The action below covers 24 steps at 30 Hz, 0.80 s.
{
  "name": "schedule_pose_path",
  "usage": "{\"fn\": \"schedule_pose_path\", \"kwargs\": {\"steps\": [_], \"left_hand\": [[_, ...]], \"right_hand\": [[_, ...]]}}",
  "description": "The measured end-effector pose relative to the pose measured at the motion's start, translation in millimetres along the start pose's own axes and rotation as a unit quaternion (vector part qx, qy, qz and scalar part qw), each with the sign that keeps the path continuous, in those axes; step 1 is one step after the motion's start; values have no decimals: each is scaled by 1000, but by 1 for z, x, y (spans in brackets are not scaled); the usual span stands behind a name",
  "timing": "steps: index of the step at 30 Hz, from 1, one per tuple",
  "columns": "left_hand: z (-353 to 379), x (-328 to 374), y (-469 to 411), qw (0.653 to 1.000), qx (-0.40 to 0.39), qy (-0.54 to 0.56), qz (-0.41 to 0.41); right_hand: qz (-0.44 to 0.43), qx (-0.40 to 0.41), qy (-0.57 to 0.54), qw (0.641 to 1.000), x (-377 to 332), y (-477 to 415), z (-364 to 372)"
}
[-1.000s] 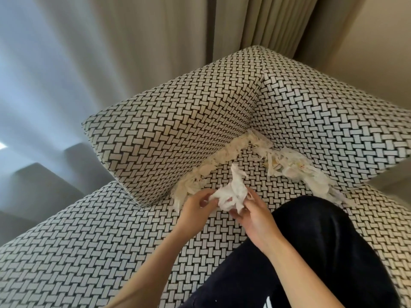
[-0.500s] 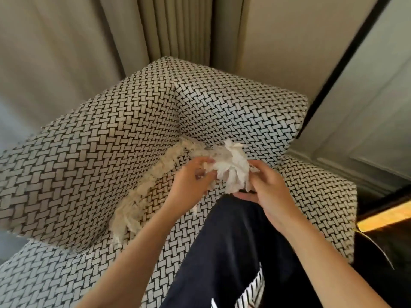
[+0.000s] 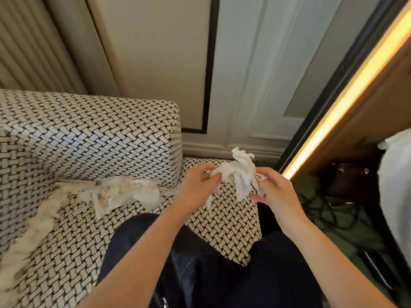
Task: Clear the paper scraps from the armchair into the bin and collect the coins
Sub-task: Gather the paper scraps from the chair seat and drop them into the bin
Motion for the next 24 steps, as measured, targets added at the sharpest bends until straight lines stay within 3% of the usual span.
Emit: {"fn": "schedule_pose_path", "kwargs": {"steps": [10,18,24], "left_hand": [[131,-14,-57,991,-109,-31,-64],[197,-37,-74,981,-143,-15,-128],[212,-47,-72,966,-190,11,-175]], "right_hand": [[96,143,-40,984,57,-49,-128],[195,218,-86,952,129,-62,-170],[233,230,-26,944,162,-71,-174]]}}
Point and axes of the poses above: each hand's wrist, its own y-axis away from the middle knuckle, its own z-axis out of the palm, x = y × z, the point moved 5 cm from there along -y, towards the middle knuckle, and after that the axes turned 9 degrees about z, right-handed, at the moved point
